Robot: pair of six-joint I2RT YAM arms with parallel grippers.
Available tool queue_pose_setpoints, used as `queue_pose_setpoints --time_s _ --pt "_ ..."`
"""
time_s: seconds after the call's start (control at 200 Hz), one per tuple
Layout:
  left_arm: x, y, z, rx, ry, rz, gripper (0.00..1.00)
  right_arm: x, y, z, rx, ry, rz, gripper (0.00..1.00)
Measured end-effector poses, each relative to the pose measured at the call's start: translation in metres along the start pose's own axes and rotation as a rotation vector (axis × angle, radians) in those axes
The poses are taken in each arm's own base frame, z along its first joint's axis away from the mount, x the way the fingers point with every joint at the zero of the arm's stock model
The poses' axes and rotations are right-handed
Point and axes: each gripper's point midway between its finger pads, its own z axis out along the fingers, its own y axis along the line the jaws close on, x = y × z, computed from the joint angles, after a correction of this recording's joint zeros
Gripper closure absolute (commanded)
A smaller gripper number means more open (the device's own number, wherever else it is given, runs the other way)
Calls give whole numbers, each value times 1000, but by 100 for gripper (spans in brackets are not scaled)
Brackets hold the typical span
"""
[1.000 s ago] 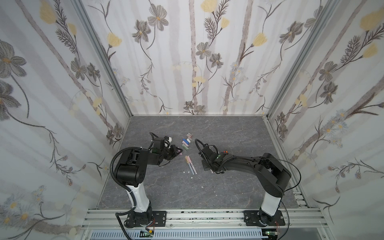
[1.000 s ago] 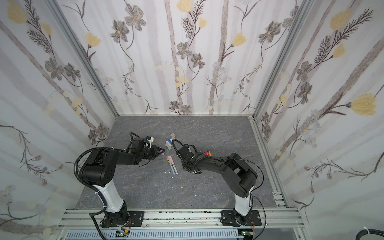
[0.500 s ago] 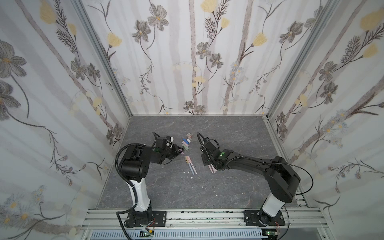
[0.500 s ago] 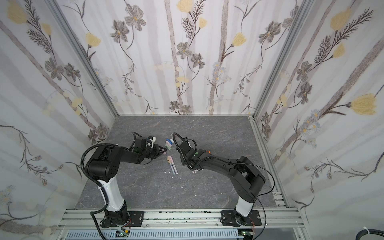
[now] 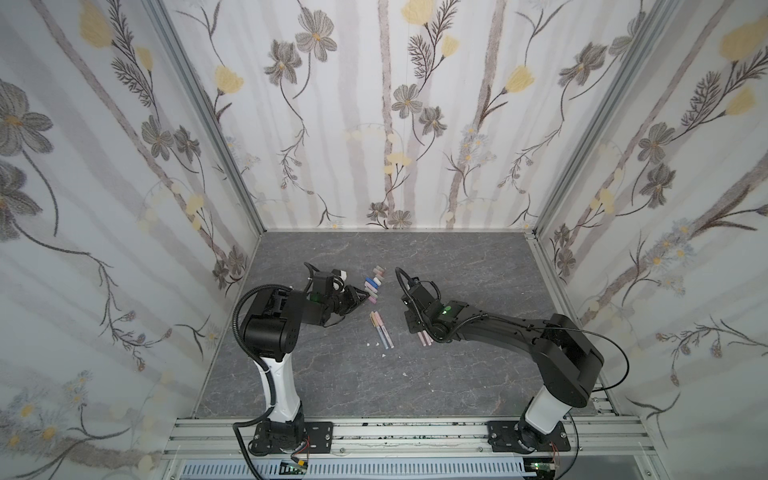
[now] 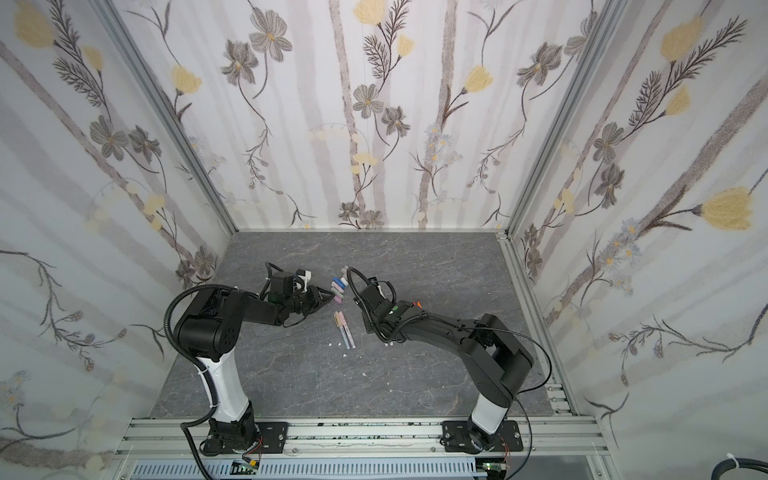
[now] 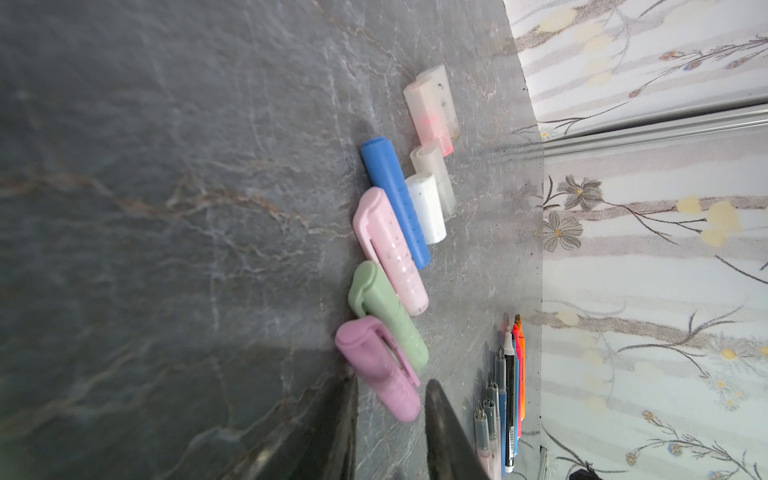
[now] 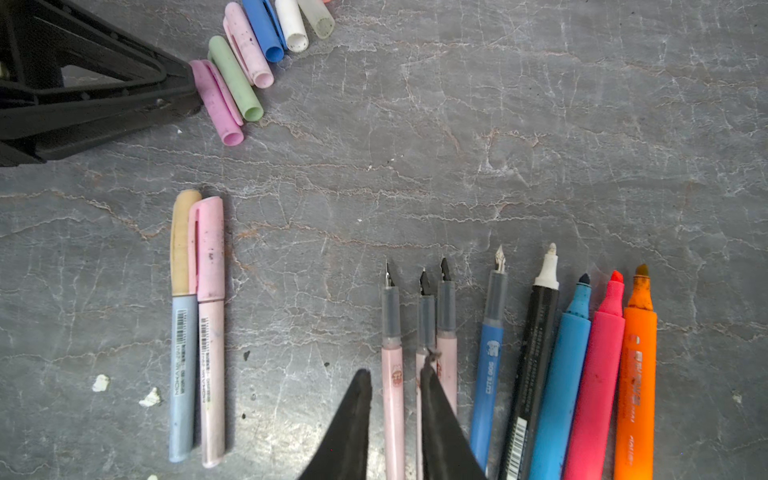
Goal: Remove pen caps from pens
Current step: Place the pen cap at the center of the table, then pick up the pen from the center of the table.
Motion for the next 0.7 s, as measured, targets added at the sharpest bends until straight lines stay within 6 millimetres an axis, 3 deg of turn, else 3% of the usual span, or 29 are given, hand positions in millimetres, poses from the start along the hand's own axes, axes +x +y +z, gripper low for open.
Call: queue_pose_setpoints --time_s 0.13,0.51,0.699 --pt "0 -7 -10 6 -15 9 72 1 7 0 -25 0 -4 77" --pt "-18 -53 -58 36 -99 112 69 14 57 8 -189 34 -42 77" --pt "-17 -56 -69 13 -102 136 68 17 78 14 -243 54 -66 77"
